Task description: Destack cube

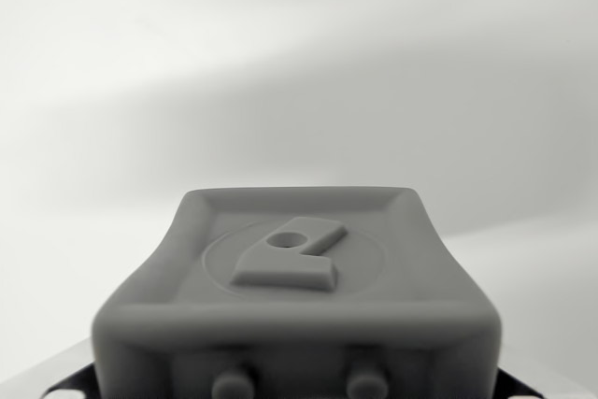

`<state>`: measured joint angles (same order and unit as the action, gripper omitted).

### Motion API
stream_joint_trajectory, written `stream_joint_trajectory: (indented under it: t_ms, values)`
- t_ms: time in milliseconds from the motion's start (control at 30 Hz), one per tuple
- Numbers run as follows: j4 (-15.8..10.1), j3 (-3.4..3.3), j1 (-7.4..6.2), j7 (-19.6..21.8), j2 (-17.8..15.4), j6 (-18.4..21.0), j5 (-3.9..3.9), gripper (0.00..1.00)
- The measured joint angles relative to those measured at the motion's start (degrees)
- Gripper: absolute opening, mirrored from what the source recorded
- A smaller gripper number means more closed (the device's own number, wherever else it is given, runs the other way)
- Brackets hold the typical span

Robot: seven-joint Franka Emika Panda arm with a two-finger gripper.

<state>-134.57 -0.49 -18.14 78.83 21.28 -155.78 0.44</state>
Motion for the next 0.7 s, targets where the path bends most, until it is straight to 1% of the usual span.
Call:
stream_joint_trajectory:
  t_ms: [233,700]
  values:
    - [0.53,0.00,0.01,0.00,3.56,-2.72,0.00,0.00]
    - [1.72,0.00,0.01,0.00,7.83,-5.90,0.00,0.00]
